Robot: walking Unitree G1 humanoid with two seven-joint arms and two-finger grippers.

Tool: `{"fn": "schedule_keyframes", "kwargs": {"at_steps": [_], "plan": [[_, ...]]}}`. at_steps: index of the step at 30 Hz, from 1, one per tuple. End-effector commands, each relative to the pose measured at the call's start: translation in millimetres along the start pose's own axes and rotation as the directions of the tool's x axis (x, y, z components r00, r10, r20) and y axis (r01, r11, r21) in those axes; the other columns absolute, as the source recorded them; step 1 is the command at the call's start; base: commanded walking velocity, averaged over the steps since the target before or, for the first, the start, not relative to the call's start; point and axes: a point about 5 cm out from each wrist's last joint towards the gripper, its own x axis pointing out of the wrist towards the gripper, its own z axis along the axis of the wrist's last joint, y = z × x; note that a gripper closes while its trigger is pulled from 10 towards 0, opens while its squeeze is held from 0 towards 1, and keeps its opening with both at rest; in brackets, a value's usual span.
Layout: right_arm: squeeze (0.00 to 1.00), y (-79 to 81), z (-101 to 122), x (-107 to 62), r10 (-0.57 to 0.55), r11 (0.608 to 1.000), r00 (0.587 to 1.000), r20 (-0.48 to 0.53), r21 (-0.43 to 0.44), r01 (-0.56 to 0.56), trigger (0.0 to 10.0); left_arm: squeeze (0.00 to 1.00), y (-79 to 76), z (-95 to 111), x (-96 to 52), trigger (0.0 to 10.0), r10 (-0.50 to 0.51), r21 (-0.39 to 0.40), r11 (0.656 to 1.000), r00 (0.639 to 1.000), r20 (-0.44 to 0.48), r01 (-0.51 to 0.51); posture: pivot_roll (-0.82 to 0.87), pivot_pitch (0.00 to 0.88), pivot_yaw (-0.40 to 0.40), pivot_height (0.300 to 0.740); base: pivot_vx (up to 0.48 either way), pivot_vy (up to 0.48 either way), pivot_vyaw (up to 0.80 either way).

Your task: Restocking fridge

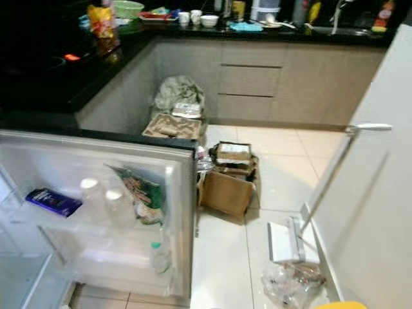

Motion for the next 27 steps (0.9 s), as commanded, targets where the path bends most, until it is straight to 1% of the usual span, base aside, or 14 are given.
{"fn": "schedule_keyframes", "kwargs": {"at_steps": [1, 5, 11, 12, 13, 21, 24, 25, 26, 27], "plan": [[0.0, 3.6, 8, 1.7, 0.028, 1.0, 0.999, 0.046, 0.004, -0.028, 10.0, 0.0, 2.3, -13, -4.2, 10.0, 0.003, -0.006, 1.0, 0.999, -0.045, -0.003, -0.1, 0.044, 0.031, 0.74, 0.0, 0.0, 0.0], [0.0, 4.8, 17, 2.6, 0.053, 0.998, 0.996, 0.074, -0.028, -0.051, 10.0, 0.0, 1.7, -14, -4.2, 10.0, -0.014, -0.001, 1.0, 0.998, -0.054, 0.014, -0.1, 0.044, 0.031, 0.74, 0.0, 0.0, 0.0], [0.0, 4.7, 26, 3.3, 0.067, 0.997, 0.993, 0.097, -0.052, -0.062, 10.0, 0.0, 1.8, -15, -4.6, 10.0, -0.023, 0.009, 1.0, 0.997, -0.069, 0.024, -0.1, 0.041, 0.031, 0.74, 0.0, -0.462, 0.0], [0.0, 4.6, 34, 3.7, 0.078, 0.995, 0.991, 0.112, -0.074, -0.07, 10.0, 0.0, 2.4, -14, -4.0, 10.0, -0.008, -0.001, 1.0, 0.998, -0.061, 0.008, -0.1, 0.041, 0.031, 0.74, 0.0, 0.0, 0.0], [0.0, 4.7, 37, 3.9, 0.082, 0.994, 0.99, 0.118, -0.083, -0.073, 10.0, 0.0, 2.4, -12, -3.5, 10.0, 0.0, -0.007, 1.0, 0.999, -0.054, 0.0, -0.1, 0.041, 0.031, 0.74, 0.0, 0.0, 0.0], [0.0, 7.8, 44, 4.9, 0.11, 0.988, 0.985, 0.13, -0.122, -0.094, 10.0, 0.0, 0.6, -11, -2.7, 10.0, 0.004, 0.0, 1.0, 0.999, -0.046, -0.004, -0.1, 0.037, 0.031, 0.74, 0.0, 0.0, 0.0], [0.0, 13.1, 50, 6.1, 0.153, 0.976, 0.979, 0.138, -0.176, -0.127, 10.0, 0.0, 0.7, -12, -3.1, 10.0, 0.004, -0.004, 1.0, 0.999, -0.046, -0.005, -0.1, 0.041, 0.027, 0.74, 0.0, 0.0, 0.0], [0.0, 13.1, 50, 6.1, 0.153, 0.976, 0.979, 0.138, -0.176, -0.127, 10.0, 0.0, 0.7, -12, -3.1, 10.0, 0.004, -0.004, 1.0, 0.999, -0.046, -0.005, -0.1, 0.041, 0.027, 0.74, 0.0, 0.0, 0.0], [0.0, 15.2, 58, 6.4, 0.176, 0.968, 0.972, 0.154, -0.209, -0.142, 10.0, 0.0, 0.6, -13, -3.3, 10.0, 0.004, -0.006, 1.0, 0.999, -0.045, -0.004, -0.1, 0.041, 0.027, 0.74, 0.0, 0.0, 0.0], [0.0, 16.0, 63, 6.4, 0.187, 0.964, 0.968, 0.165, -0.22, -0.149, 10.0, 0.0, 0.7, -13, -3.4, 10.0, 0.003, -0.002, 1.0, 0.999, -0.047, -0.003, -0.1, 0.044, 0.028, 0.74, 0.0, 0.0, 0.0]]}}
